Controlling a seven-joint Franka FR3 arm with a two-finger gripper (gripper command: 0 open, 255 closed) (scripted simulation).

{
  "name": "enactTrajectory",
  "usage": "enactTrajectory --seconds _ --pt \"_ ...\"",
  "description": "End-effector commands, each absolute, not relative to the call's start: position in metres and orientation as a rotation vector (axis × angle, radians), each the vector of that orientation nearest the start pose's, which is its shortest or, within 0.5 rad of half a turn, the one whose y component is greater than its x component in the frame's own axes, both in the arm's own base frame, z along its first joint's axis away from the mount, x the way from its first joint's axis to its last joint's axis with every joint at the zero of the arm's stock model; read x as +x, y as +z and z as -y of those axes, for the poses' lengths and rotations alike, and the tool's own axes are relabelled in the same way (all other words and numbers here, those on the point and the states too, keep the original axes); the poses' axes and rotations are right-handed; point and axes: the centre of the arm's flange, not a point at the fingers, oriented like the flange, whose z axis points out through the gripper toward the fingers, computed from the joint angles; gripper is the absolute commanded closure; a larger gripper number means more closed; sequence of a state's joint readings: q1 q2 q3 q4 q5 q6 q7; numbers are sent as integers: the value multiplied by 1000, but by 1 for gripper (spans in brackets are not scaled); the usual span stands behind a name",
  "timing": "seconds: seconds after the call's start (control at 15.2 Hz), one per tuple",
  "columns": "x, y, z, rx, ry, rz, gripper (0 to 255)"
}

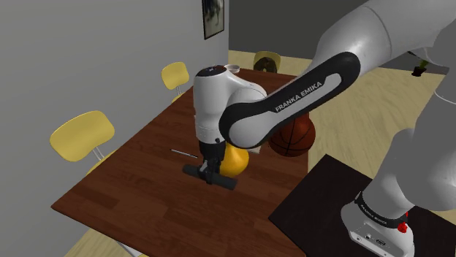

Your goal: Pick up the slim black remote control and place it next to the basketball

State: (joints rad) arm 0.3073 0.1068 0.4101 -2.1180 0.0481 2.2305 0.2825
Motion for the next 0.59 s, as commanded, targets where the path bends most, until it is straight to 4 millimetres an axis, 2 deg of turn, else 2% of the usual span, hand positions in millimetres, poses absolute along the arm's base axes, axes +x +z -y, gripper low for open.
enactTrajectory --seconds 0.0,0.53 --pt "422 380 -366 -3002 41 613 255" --pt "422 423 -366 -3002 41 613 255"
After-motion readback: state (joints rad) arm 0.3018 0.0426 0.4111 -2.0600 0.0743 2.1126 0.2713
